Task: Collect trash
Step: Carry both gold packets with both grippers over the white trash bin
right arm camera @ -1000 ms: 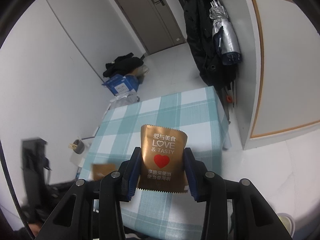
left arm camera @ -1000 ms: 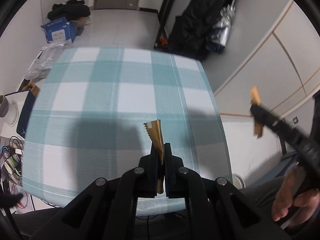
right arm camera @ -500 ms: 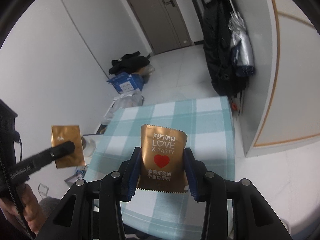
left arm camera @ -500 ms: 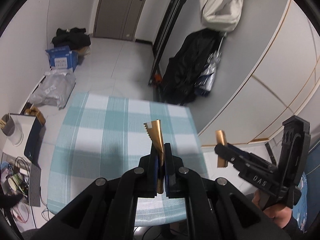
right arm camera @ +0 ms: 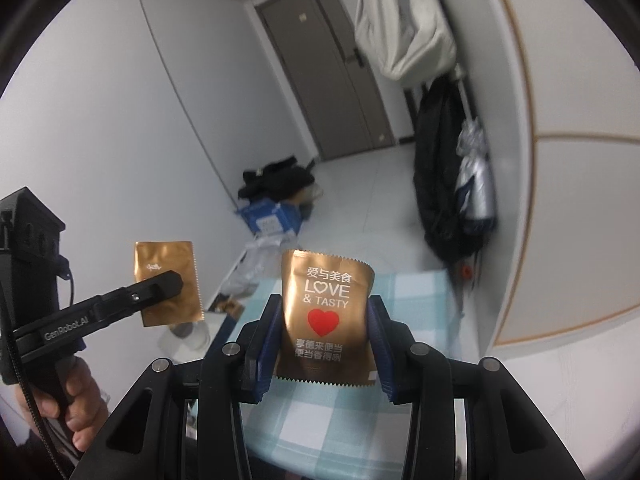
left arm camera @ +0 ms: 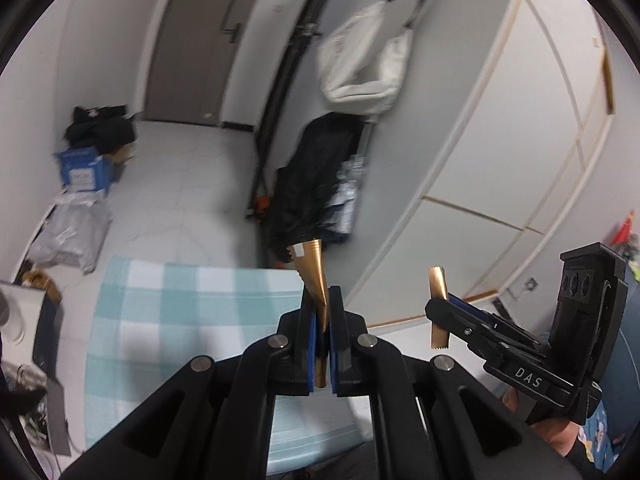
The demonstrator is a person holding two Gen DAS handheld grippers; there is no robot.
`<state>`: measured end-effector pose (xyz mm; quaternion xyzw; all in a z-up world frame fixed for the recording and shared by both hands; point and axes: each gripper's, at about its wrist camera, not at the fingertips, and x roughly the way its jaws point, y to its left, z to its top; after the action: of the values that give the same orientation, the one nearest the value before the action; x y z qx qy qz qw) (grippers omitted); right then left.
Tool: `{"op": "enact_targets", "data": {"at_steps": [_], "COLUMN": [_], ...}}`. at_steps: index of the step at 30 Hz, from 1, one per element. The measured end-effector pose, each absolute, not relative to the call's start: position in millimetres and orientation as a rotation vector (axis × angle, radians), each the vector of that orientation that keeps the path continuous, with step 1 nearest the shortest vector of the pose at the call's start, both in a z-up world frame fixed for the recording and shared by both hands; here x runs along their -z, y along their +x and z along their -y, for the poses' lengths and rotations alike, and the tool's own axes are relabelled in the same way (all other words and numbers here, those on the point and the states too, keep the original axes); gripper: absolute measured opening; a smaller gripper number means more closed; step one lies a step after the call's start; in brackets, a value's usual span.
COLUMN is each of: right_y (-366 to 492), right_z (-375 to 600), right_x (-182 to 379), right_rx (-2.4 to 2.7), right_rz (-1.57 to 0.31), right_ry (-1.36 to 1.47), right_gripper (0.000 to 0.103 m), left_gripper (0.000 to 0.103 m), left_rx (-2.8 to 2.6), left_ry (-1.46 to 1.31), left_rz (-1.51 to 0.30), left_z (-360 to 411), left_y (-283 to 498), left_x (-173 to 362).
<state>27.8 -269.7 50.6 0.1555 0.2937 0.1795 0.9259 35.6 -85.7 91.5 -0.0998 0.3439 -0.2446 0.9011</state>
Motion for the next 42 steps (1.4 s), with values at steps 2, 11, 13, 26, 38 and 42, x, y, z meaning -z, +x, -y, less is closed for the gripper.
{"op": "enact_targets", "data": {"at_steps": [2, 11, 13, 26, 38, 42], "right_y": [18.4, -41.8, -57.0, -138.6, -163.2, -163.7], "right_z": [282.3, 365.1, 386.4, 477.7, 498.8, 493.6], "right_x": [-61.8, -81.3, -72.1, 45.3, 148.9, 177.4], "right_rx": [-0.352, -0.205, -0.158, 0.079, 0.120, 0.084], "right_rz": [-0.579, -0.480, -0.483, -0.602, -0.823, -0.889], "right_ry": [0.320, 0.340, 0.345, 0.391, 0.281, 0.251], "right_gripper": [0.040, 0.040, 0.040, 0.040, 0.040, 0.040], "left_gripper": [0.001, 0.001, 0.001, 0.001, 0.001, 0.001], "left_rx": [0.549, 0.729, 0.769, 0.985, 0.971, 0.991], "left_ry": [-0.196, -0.131, -0.096, 0.159, 0.298, 0.332], "left_rz": [-0.700, -0.687, -0.697, -0.855, -1.175, -1.315], "left_z": [101.6, 172.9, 195.0, 320.8, 383.5, 399.0], "left_y": [31.8, 15.6, 9.3, -31.4, -14.1, -13.9], "left_x": [-100.0, -119.6, -117.1, -55.5, 45.2, 75.2]}}
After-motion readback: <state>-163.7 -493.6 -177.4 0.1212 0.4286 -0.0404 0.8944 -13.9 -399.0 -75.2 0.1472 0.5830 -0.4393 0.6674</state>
